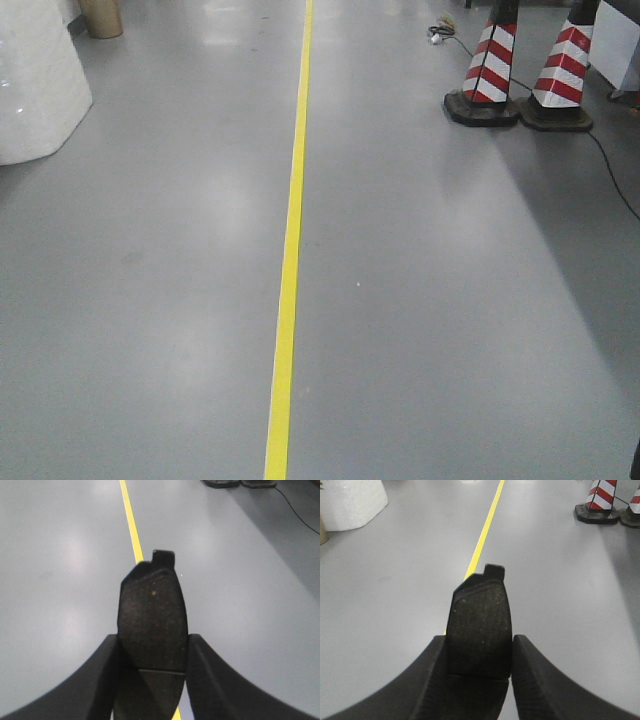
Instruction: Move and align brake pads A on conveyor
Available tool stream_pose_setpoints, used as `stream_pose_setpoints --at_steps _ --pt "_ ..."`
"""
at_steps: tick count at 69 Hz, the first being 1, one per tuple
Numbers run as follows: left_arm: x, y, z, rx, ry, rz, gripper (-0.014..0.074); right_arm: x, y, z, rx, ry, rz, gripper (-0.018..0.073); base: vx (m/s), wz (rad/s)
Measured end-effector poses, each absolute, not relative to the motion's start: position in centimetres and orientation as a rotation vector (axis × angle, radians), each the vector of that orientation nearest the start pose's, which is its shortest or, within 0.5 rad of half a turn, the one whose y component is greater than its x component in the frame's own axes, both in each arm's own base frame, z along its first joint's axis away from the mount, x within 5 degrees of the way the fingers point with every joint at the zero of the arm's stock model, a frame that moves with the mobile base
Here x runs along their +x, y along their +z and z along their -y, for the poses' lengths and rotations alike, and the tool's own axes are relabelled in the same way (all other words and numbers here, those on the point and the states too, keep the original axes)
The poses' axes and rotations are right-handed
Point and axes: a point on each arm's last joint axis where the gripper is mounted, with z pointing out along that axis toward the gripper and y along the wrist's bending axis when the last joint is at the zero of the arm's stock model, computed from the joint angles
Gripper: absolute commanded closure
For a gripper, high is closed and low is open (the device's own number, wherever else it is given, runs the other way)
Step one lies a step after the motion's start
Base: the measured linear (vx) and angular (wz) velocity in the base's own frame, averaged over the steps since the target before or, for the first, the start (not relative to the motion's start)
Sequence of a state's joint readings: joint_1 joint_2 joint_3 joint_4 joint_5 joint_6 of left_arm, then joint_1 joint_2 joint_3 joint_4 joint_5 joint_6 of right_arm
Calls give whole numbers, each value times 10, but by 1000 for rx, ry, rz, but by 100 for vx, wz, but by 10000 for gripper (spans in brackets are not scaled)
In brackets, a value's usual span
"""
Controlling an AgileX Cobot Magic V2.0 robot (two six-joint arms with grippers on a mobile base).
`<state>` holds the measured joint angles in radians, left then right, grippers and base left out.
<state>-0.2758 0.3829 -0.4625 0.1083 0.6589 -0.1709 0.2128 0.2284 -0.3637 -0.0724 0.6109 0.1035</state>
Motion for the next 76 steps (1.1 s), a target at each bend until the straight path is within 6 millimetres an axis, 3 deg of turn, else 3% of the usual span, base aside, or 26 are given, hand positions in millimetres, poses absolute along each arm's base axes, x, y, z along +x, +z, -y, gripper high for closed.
stream_pose_setpoints --at_steps 76 --pt "75 285 15 155 -155 -2057 603 57 267 -8 -138 129 -1955 566 76 -2"
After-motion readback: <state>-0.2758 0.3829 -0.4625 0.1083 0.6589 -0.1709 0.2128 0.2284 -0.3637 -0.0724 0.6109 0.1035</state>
